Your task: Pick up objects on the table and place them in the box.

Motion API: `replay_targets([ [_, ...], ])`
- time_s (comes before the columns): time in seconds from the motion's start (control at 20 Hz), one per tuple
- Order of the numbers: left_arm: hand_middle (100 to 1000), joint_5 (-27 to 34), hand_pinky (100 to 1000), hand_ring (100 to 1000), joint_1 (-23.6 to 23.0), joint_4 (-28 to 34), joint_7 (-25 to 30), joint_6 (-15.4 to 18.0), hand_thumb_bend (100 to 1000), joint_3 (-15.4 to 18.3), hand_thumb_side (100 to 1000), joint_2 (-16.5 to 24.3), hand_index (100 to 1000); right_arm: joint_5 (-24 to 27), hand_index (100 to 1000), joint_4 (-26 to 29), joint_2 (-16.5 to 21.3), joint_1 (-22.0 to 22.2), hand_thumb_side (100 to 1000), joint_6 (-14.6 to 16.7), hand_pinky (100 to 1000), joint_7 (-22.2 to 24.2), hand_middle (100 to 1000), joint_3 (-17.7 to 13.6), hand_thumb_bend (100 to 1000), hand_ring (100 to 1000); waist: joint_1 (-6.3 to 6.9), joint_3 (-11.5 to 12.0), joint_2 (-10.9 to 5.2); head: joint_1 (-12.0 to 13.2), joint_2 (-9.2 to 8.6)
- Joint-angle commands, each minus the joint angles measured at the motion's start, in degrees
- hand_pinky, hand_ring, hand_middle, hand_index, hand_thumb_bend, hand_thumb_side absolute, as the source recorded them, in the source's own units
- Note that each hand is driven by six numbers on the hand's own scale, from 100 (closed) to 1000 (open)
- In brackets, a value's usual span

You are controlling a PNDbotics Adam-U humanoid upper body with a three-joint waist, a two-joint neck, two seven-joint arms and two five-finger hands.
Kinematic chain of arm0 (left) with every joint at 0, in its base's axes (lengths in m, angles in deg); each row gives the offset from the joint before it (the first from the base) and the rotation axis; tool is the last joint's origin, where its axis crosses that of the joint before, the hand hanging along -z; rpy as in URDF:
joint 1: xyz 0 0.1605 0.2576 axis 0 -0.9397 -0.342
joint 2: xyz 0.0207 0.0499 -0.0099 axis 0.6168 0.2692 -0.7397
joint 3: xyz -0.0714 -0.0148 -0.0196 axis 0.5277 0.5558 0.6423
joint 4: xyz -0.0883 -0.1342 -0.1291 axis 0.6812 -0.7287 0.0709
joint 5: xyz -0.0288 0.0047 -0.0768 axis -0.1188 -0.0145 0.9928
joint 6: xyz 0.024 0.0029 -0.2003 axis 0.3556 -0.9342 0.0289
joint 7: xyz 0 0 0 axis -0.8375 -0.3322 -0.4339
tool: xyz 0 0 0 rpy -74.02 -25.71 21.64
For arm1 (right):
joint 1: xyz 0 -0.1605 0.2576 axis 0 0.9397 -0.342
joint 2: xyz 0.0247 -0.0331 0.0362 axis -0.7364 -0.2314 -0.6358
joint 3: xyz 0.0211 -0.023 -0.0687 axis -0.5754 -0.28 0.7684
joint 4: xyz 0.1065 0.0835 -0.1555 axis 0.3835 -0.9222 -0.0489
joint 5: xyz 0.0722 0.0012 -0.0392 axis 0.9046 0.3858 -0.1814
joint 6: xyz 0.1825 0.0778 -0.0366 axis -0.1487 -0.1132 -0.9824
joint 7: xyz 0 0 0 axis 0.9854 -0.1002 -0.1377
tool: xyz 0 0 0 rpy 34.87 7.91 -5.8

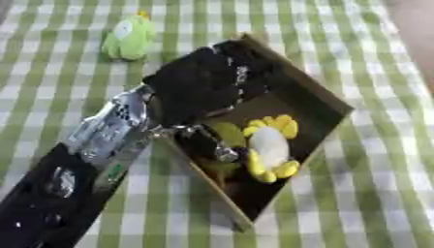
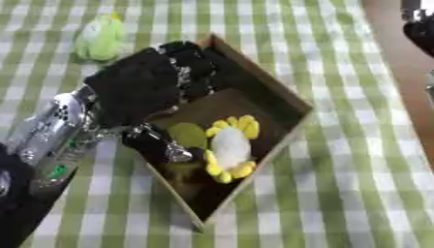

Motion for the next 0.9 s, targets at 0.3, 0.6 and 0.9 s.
replay_targets([
  [0.3,787,13.8,744,784,-1.0,12.9,0.1,-7.5,389,7.2,286,7.8,901,-0.9,927,0.9,2.0,0.0,470,-0.1,836,-0.9,645,-1.1,100,863,-0.27,0.3,-1.64,-0.4,-0.51],
  [0.6,787,17.3,743,779,-6.5,13.5,-0.6,-13.7,407,13.6,393,16.6,910,-1.5,927,0.9,2.3,0.3,470,-0.2,836,-1.5,643,-1.4,100,862,-0.47,1.0,-1.35,-1.7,-0.57],
  [0.9,771,22.2,731,764,-10.5,7.3,2.6,-16.7,365,17.2,497,22.4,917,-1.9,927,0.9,2.4,0.2,470,-0.2,835,-1.8,642,-1.3,100,863,-0.65,0.9,-1.09,-2.1,-0.47],
])
